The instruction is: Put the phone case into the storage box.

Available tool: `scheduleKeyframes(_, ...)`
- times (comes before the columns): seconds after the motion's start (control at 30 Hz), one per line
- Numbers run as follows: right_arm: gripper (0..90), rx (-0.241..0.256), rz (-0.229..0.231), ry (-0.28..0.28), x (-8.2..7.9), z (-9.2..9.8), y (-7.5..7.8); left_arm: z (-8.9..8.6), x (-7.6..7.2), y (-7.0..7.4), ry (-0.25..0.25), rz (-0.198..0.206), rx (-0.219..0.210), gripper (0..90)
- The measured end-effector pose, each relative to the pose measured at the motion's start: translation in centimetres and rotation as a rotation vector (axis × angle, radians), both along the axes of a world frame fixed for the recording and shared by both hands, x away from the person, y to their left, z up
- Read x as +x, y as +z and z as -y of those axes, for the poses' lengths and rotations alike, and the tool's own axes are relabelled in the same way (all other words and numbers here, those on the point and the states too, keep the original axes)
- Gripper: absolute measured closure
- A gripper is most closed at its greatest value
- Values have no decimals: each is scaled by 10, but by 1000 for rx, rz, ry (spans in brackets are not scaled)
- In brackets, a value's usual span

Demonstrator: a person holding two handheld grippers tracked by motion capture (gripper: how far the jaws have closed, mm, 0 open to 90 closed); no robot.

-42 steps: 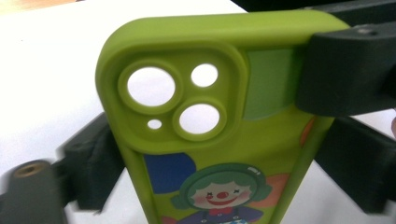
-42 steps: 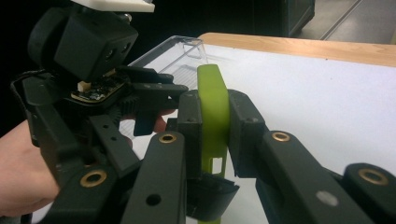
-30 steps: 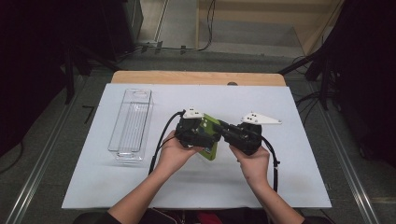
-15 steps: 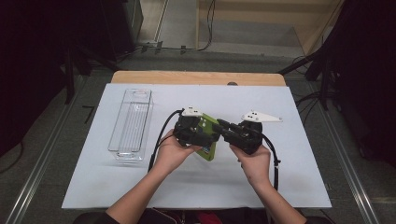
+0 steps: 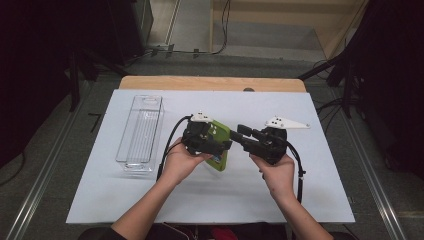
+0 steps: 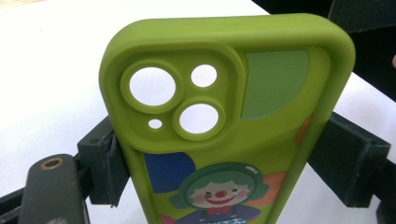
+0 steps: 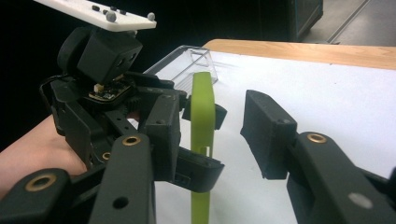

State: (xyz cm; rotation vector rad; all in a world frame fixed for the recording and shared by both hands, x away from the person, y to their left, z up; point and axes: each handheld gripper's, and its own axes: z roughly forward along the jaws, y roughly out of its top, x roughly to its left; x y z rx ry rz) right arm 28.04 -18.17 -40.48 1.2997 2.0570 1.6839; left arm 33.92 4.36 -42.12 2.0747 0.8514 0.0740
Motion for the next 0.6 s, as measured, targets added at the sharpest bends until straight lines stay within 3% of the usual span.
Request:
scheduleKeyframes(0.3,523,8,-26,-18,4,17,-3,-3,0,1,-4,-10,5,171)
scheduleKeyframes(0.6,451,-23,-43,-9,10,24,-10,-4,-1,4,-19,-9,4,171)
